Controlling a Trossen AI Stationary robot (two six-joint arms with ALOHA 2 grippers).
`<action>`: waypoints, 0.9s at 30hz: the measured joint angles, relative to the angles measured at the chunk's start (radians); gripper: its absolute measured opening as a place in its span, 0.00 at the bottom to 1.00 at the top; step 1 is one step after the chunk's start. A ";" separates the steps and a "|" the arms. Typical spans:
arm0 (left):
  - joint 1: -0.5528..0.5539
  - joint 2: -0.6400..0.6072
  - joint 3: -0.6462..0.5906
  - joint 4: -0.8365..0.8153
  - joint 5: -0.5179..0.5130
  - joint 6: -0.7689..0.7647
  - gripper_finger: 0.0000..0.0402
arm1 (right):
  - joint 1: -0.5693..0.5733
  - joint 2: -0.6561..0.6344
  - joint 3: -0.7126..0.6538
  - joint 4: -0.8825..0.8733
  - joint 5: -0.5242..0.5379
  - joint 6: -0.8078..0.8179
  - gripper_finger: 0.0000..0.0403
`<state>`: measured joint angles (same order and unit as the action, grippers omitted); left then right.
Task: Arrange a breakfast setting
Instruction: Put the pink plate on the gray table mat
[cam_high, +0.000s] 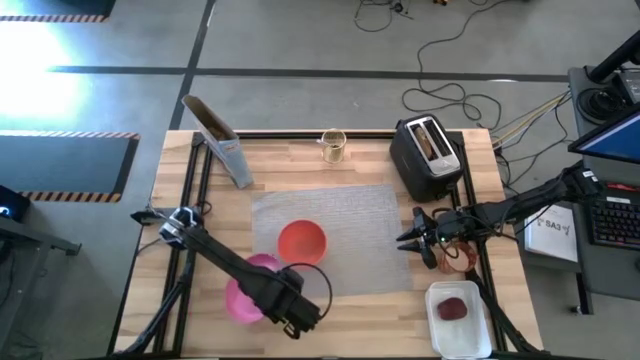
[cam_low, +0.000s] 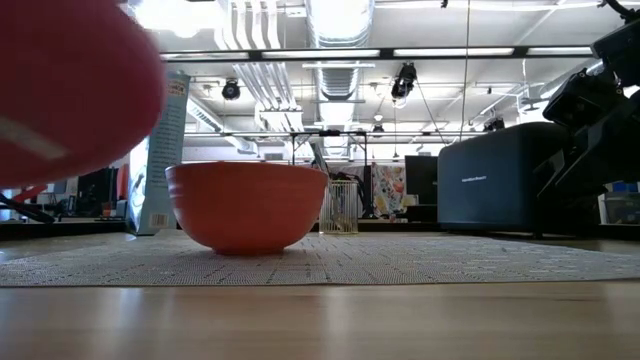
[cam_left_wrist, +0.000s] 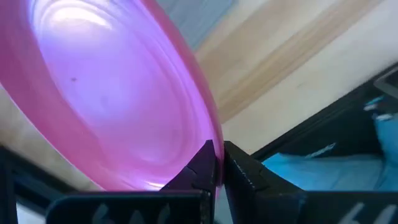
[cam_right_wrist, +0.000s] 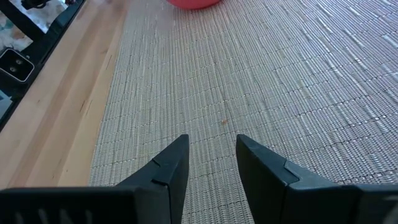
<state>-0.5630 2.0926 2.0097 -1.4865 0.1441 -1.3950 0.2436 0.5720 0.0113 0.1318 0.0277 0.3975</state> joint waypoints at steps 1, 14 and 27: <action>0.003 0.000 0.022 -0.007 -0.027 0.010 0.01 | 0.000 0.000 0.000 0.000 0.000 0.000 0.31; 0.076 0.000 0.118 -0.011 -0.294 0.431 0.01 | 0.000 0.000 0.000 0.000 0.000 0.000 0.31; 0.174 0.000 0.113 0.058 -0.591 1.183 0.01 | 0.000 0.000 0.000 0.000 0.000 0.000 0.31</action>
<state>-0.3888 2.0926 2.1223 -1.4288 -0.4469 -0.2122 0.2436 0.5720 0.0113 0.1318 0.0277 0.3973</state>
